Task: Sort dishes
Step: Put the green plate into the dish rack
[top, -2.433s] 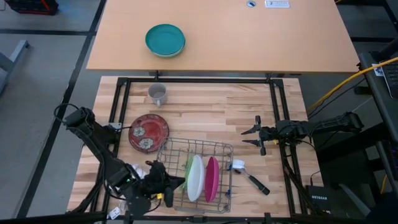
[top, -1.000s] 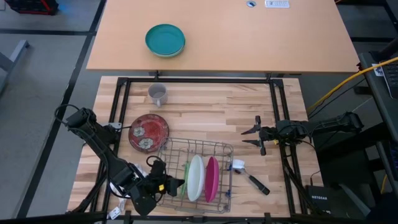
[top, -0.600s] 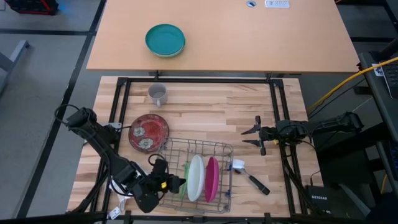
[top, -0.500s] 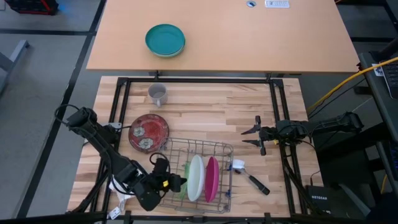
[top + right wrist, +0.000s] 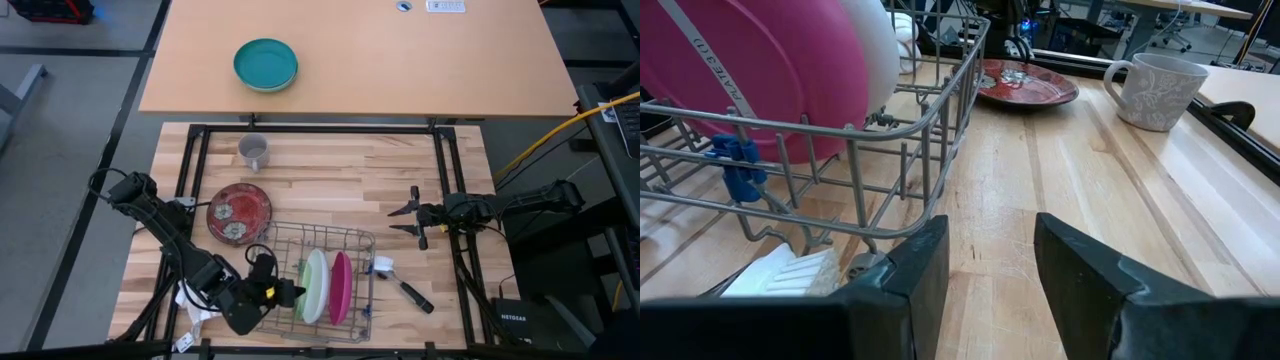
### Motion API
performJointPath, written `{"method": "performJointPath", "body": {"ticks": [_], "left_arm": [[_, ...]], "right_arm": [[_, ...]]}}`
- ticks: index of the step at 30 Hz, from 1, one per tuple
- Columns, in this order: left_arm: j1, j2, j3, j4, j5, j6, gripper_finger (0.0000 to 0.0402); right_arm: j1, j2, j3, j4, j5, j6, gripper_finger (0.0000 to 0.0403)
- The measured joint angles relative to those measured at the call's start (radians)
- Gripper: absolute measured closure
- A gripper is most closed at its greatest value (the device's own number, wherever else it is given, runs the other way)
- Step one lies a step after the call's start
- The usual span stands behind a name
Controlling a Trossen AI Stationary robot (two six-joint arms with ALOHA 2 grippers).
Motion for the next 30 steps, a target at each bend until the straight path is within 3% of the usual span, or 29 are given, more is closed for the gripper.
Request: {"method": "performJointPath", "body": {"ticks": [14,21,30], "left_arm": [[-0.006,0.000,0.000,-0.007,-0.001,-0.011,0.0401],[-0.021,0.000,0.000,-0.117,-0.011,-0.106,0.0401],[-0.024,0.000,0.000,-0.142,-0.014,-0.129,0.0401]], "right_arm": [[0.000,0.000,0.000,0.000,0.000,0.000,0.0249],[0.000,0.000,0.000,0.000,0.000,0.000,0.0249],[0.000,0.000,0.000,0.000,0.000,0.000,0.0249]]}}
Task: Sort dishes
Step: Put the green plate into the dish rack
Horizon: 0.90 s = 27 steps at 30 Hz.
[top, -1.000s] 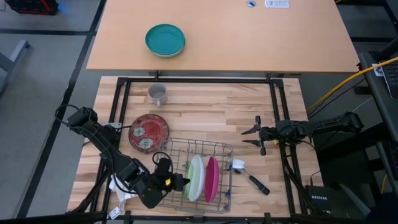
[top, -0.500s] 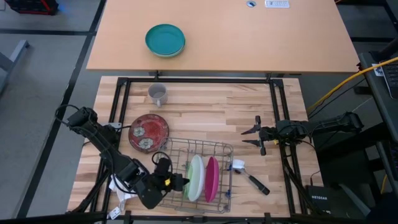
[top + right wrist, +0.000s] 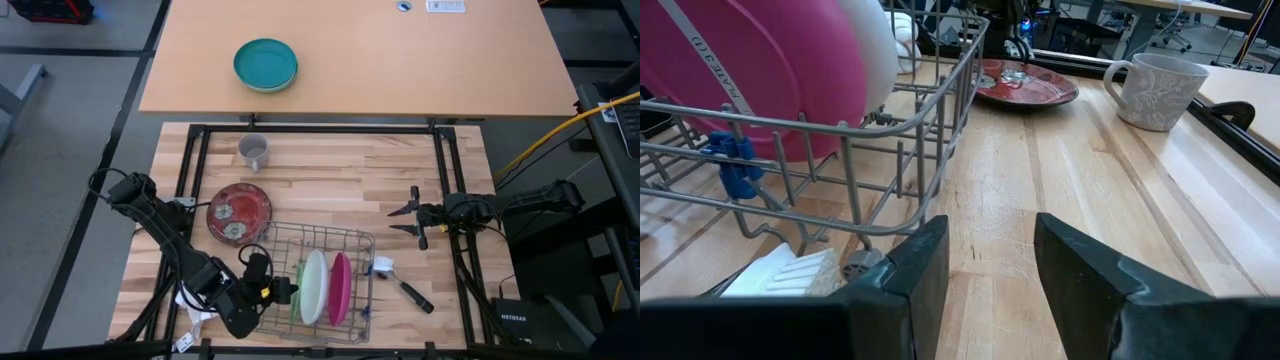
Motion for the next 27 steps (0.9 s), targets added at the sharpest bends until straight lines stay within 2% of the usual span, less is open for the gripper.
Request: {"method": "performJointPath", "body": {"ticks": [15,27], "left_arm": [[0.064,0.000,0.000,-0.034,0.004,0.010,0.0401],[0.063,0.000,0.000,-0.031,0.043,0.041,0.0401]], "right_arm": [[0.000,0.000,0.000,0.000,0.000,0.000,0.0249],[0.000,0.000,0.000,0.000,0.000,0.000,0.0249]]}}
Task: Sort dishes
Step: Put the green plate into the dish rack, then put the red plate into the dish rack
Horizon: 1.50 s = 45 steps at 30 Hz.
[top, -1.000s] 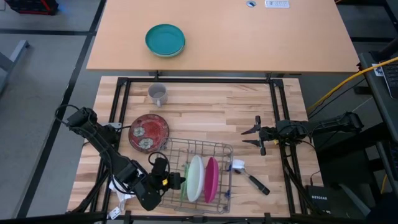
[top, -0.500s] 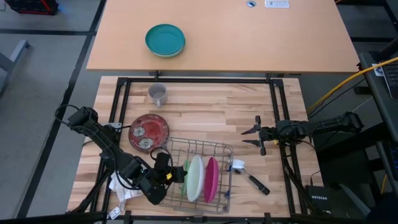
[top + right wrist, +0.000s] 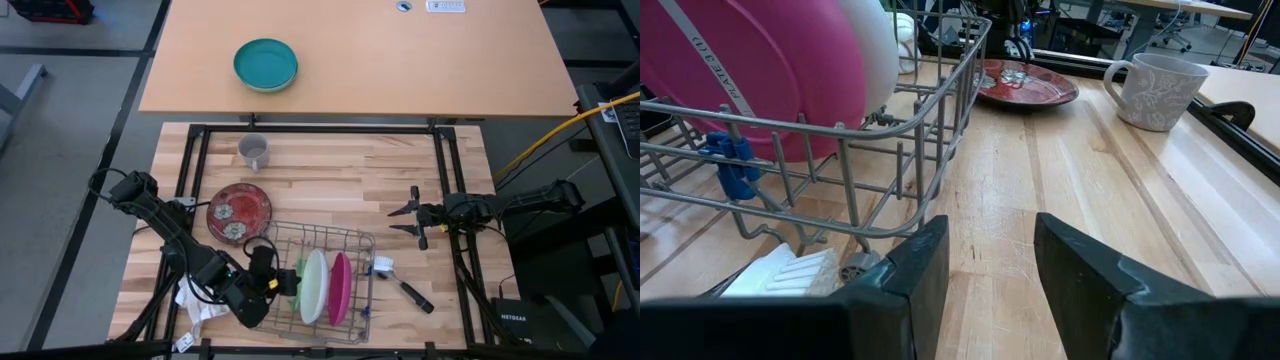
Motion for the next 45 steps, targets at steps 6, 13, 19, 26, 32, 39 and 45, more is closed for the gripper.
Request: {"method": "performJointPath", "body": {"ticks": [6,13,19,26,32,39,45], "left_arm": [[0.000,0.000,0.000,0.003,0.047,0.054,0.0401],[0.002,0.000,0.000,0.000,0.047,0.096,0.0367],[0.002,0.000,0.000,-0.001,0.051,0.098,0.0327],[0.000,-0.042,0.000,-0.004,0.067,0.139,0.0320],[0.002,-0.135,0.000,-0.008,0.067,0.334,0.0320],[0.002,-0.275,0.000,-0.160,0.046,0.602,0.0320],[0.003,-0.379,0.000,-0.483,0.046,0.671,0.0320]], "right_arm": [[0.000,0.000,0.000,0.000,0.000,0.000,0.0249],[0.000,0.000,0.000,0.000,0.000,0.000,0.0249],[0.000,0.000,0.000,0.000,0.000,0.000,0.0249],[0.000,0.000,0.000,0.000,0.000,0.000,0.0249],[0.000,0.000,0.000,0.008,0.003,0.000,0.0249],[0.000,0.000,0.000,0.013,0.003,0.001,0.0249],[0.000,0.000,0.000,0.019,0.002,0.003,0.0249]]}}
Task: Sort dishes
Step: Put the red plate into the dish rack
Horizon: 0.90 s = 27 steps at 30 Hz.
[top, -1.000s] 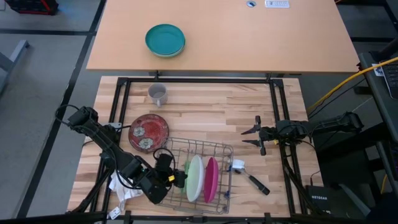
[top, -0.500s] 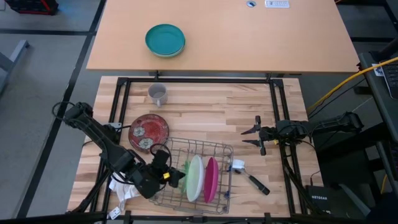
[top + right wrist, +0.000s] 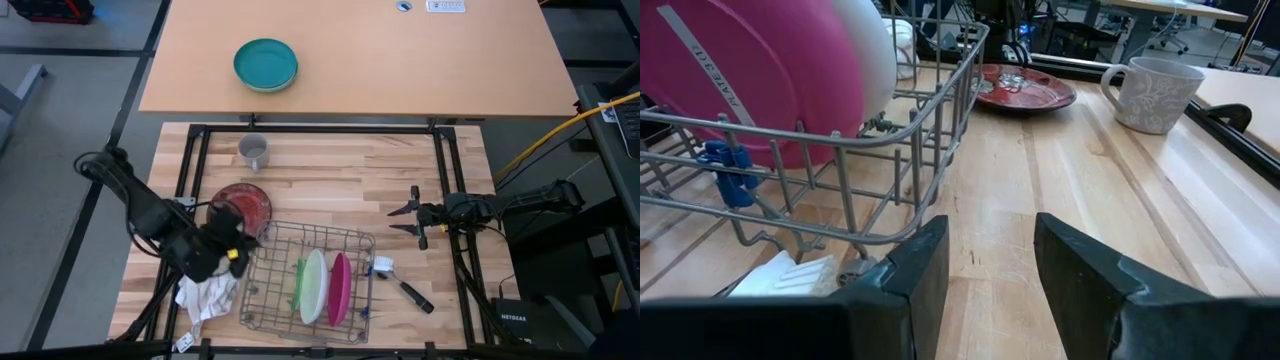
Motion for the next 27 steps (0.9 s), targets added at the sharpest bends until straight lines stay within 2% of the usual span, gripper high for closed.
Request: {"method": "performJointPath", "body": {"ticks": [3,7,9,12,15,21,27], "left_arm": [[0.000,-0.028,0.000,-0.187,-0.004,-0.089,0.0320],[0.017,-0.034,0.000,-0.471,-0.003,-0.305,0.0320],[0.037,-0.044,-0.011,-0.519,0.000,-0.364,0.0320],[0.108,-0.104,-0.054,-0.480,0.022,-0.255,0.0320],[0.200,-0.151,-0.083,-0.523,0.034,-0.225,0.0320],[0.436,-0.267,-0.158,-0.517,0.045,0.040,0.0320],[0.689,-0.364,-0.242,-0.517,0.156,0.252,0.0320]], "right_arm": [[0.000,0.000,0.000,0.004,0.002,0.025,0.0248],[0.000,0.000,0.000,0.013,0.061,0.060,0.0249],[0.000,0.000,0.000,0.012,0.100,0.078,0.0249],[0.000,0.000,0.000,0.013,0.141,0.084,0.0249],[0.000,0.000,0.000,0.013,0.152,0.083,0.0249],[0.000,0.000,0.000,0.011,0.147,0.083,0.0249],[0.000,0.000,0.000,0.009,0.143,0.080,0.0249]]}}
